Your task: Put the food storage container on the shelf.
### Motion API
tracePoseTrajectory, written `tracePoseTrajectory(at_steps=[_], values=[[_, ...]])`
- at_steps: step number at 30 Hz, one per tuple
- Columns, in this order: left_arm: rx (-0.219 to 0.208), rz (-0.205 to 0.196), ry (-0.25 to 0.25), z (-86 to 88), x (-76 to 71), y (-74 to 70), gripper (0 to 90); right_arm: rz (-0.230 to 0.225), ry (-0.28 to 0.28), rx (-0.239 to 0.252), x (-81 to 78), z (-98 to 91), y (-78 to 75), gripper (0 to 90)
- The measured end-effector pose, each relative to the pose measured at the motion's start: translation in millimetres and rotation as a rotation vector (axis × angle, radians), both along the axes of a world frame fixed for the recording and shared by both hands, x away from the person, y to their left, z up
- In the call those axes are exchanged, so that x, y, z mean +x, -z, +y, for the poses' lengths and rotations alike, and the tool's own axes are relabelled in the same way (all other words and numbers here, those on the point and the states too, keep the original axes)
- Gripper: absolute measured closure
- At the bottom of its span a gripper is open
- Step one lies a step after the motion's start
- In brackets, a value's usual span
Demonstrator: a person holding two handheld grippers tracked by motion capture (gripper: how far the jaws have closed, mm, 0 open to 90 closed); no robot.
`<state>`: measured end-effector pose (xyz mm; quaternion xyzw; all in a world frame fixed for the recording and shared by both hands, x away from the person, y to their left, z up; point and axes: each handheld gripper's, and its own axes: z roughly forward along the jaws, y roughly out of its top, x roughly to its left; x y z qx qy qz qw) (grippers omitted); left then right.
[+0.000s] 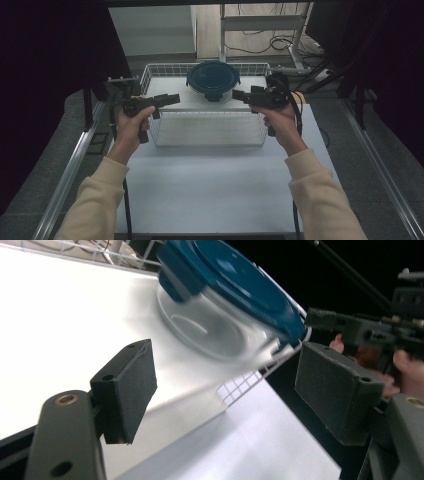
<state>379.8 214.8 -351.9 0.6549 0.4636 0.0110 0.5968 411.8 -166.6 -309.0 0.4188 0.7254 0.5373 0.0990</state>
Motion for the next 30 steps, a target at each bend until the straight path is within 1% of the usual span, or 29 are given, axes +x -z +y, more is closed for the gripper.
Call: tracePoseTrajectory(at_steps=[1,2,4,5,6,7,8,10,11,12,13,15,16,17,18,19,20,21,22,23,24,25,26,27,28,29,30], values=[[0.011,-0.015,0.01,-0.7,-10.7,5.4,23.7,-0.015,-0.004,0.002,-10.4,-8.6,4.2,17.7],[0.011,-0.015,0.01,-0.7,-10.7,5.4,23.6,-0.015,-0.004,0.002,-10.4,-8.6,4.2,17.7],[0.017,-0.019,0.019,-0.6,-21.6,12.6,23.5,-0.039,-0.01,-0.003,-22.5,-17.5,10.1,17.7],[0.033,-0.02,0.031,0.7,-33.1,20.7,23.3,-0.058,-0.012,-0.017,-35.8,-25.9,18.3,17.6],[0.033,-0.02,0.031,0.7,-33.1,20.7,23.1,-0.067,-0.016,-0.023,-42.9,-30.4,22.9,17.6],[0.048,-0.03,0.029,3.5,-44.8,28.3,23.0,-0.073,-0.019,-0.026,-50.4,-34.9,28.0,17.6],[0.055,-0.037,0.028,5.9,-53.3,34.1,22.9,-0.077,-0.022,-0.028,-56.1,-38.0,32.3,17.5],[0.058,-0.04,0.024,9.5,-66.5,44.6,22.7,-0.093,-0.036,-0.059,-72.5,-46.6,48.0,17.4],[0.068,-0.04,0.025,11.0,-72.3,50.5,22.7,-0.102,-0.038,-0.078,-78.8,-50.2,56.1,17.4],[0.068,-0.04,0.025,11.0,-72.3,50.5,22.6,-0.104,-0.038,-0.093,-84.5,-53.5,64.2,17.3],[0.095,-0.033,0.02,12.6,-82.6,63.2,22.5,-0.104,-0.039,-0.105,-88.4,-55.9,70.2,17.2],[0.125,-0.025,0.008,13.5,-90.9,76.4,22.2,-0.102,-0.044,-0.132,-97.7,-62.5,87.8,17.1],[0.125,-0.025,0.008,13.5,-90.9,76.4,22.1,-0.102,-0.044,-0.132,-97.7,-62.5,87.8,17.1],[0.14,-0.021,0.005,13.5,-93.6,81.2,22.1,-0.1,-0.046,-0.142,-101.2,-65.3,95.1,17.1],[0.164,-0.018,0.001,13.9,-97.0,87.8,22.0,-0.097,-0.048,-0.147,-103.5,-67.5,100.3,17.0],[0.189,-0.01,-0.003,14.7,-100.3,94.3,21.6,-0.087,-0.049,-0.167,-109.4,-73.9,113.2,16.9],[0.221,0.003,-0.007,15.7,-104.3,102.0,21.6,-0.087,-0.049,-0.167,-109.4,-73.9,113.2,16.9],[0.248,0.018,-0.018,18.0,-110.3,111.6,21.3,-0.067,-0.036,-0.158,-114.8,-81.1,125.6,16.9],[0.248,0.018,-0.018,18.0,-110.3,111.6,21.3,-0.067,-0.036,-0.158,-114.8,-81.1,125.6,16.9],[0.265,0.035,-0.019,19.6,-116.2,122.0,21.2,-0.042,-0.028,-0.149,-119.5,-87.4,140.4,16.9],[0.265,0.035,-0.019,19.6,-116.2,122.0,21.2,-0.042,-0.028,-0.149,-119.5,-87.4,140.4,16.9],[0.277,0.04,-0.026,19.2,-119.6,128.1,21.2,-0.019,-0.019,-0.163,-120.9,-89.5,152.0,16.9],[0.277,0.04,-0.026,19.2,-119.6,128.1,21.3,-0.019,-0.019,-0.163,-120.9,-89.5,152.0,16.9],[0.3,0.047,-0.028,17.5,-122.1,133.2,21.0,0.002,-0.021,-0.196,-121.6,-89.4,161.9,16.9],[0.3,0.047,-0.028,17.5,-122.1,133.2,21.3,0.002,-0.021,-0.196,-121.6,-89.4,161.9,16.9],[0.303,0.051,-0.028,16.7,-123.2,135.2,21.2,0.005,-0.02,-0.217,-122.4,-88.0,166.2,16.7],[0.3,0.055,-0.027,16.4,-124.0,137.0,21.2,0.005,-0.02,-0.217,-122.4,-88.0,166.2,16.7]])
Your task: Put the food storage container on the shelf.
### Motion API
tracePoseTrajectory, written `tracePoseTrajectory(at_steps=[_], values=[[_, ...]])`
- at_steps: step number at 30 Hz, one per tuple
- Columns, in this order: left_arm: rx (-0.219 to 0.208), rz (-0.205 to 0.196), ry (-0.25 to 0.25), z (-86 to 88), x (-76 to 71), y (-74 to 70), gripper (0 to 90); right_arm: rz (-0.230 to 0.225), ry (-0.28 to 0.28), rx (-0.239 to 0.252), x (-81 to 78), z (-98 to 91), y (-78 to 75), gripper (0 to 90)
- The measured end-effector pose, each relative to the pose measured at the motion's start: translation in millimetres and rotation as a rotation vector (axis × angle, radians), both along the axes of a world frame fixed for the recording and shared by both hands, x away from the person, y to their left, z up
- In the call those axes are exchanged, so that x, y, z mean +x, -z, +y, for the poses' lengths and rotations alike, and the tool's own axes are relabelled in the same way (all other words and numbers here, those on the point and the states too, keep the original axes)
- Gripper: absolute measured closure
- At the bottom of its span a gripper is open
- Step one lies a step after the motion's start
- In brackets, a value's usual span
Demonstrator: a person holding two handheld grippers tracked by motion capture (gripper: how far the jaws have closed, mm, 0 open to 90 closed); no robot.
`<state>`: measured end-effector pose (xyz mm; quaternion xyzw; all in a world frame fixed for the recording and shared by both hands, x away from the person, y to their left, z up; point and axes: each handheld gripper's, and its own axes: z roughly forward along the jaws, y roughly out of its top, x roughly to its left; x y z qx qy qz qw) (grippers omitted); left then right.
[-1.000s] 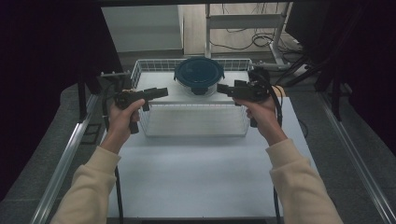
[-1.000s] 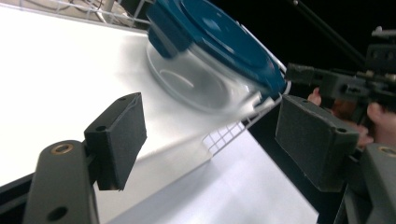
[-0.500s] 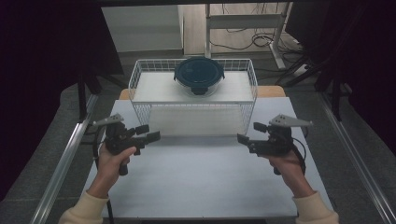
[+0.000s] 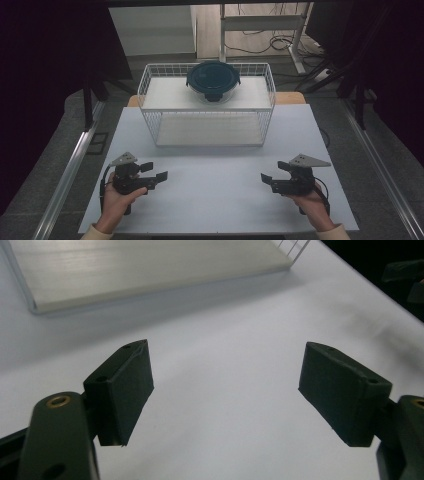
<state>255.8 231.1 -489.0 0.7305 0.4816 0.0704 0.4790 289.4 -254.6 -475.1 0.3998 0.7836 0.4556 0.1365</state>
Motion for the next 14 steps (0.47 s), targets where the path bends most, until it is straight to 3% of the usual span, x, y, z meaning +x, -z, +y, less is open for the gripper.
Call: tracePoseTrajectory(at_steps=[14], values=[[0.032,-0.008,-0.046,1.4,-5.1,6.3,21.3,-0.005,0.034,-0.013,2.0,-5.6,8.1,15.9]])
